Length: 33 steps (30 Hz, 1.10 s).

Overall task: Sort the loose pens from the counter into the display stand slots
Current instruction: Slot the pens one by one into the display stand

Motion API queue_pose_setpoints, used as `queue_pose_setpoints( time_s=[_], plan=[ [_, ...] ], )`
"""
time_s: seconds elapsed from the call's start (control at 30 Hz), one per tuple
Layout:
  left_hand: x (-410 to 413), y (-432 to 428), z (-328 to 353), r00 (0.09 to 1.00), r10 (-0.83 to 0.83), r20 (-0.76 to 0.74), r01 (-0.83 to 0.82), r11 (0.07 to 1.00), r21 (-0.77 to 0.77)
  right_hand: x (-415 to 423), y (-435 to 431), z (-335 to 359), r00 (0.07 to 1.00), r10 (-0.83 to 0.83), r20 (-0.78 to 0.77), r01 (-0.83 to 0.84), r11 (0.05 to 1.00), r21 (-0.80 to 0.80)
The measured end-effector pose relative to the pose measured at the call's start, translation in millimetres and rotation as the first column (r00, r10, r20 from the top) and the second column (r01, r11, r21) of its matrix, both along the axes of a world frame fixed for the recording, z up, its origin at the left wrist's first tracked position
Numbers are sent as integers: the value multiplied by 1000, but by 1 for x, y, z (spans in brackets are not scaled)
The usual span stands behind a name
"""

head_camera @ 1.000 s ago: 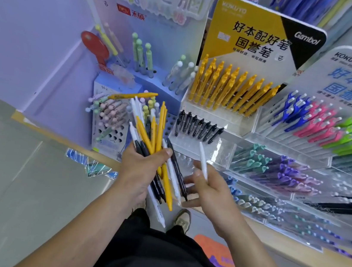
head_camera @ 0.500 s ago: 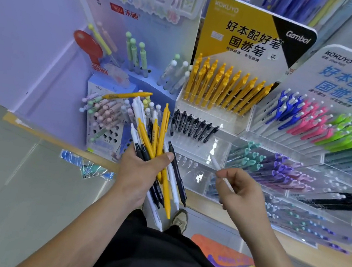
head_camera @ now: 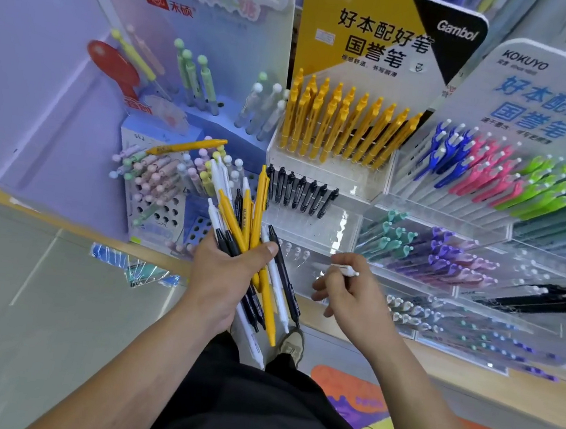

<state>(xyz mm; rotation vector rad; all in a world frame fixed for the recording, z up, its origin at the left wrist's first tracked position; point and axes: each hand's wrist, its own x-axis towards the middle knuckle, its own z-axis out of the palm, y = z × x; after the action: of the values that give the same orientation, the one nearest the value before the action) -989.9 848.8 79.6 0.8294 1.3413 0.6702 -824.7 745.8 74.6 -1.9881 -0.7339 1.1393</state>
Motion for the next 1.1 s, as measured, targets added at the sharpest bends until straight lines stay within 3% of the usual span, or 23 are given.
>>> queue_pose_setpoints(
  time_s=[0.33,0.53,0.77,0.83,0.97,1.1],
  plan=[
    [-6,1,0,1000,8,16,-8,1000,-13,-6,8,-33,893,128,432,-132,991,-21],
    [-9,2,-2,1000,10,18,-10,1000,-16,2,18,-27,902,236,363,-182,967,-177],
    [-6,4,-2,1000,18,20,-18,1000,-12,-8,36,-28,835,392,387,-263,901,-344],
    [-6,4,-1,999,31,16,-31,999,-9,-15,39,-31,840,352,413,-244,925,-291],
    [-4,4,-1,999,27,29,-27,1000,-5,-17,31,-36,825,133,549,-149,989,-17],
    [-6,4,-3,999,21,29,-20,1000,-22,-8,30,-35,797,87,597,-128,991,27]
  ],
)
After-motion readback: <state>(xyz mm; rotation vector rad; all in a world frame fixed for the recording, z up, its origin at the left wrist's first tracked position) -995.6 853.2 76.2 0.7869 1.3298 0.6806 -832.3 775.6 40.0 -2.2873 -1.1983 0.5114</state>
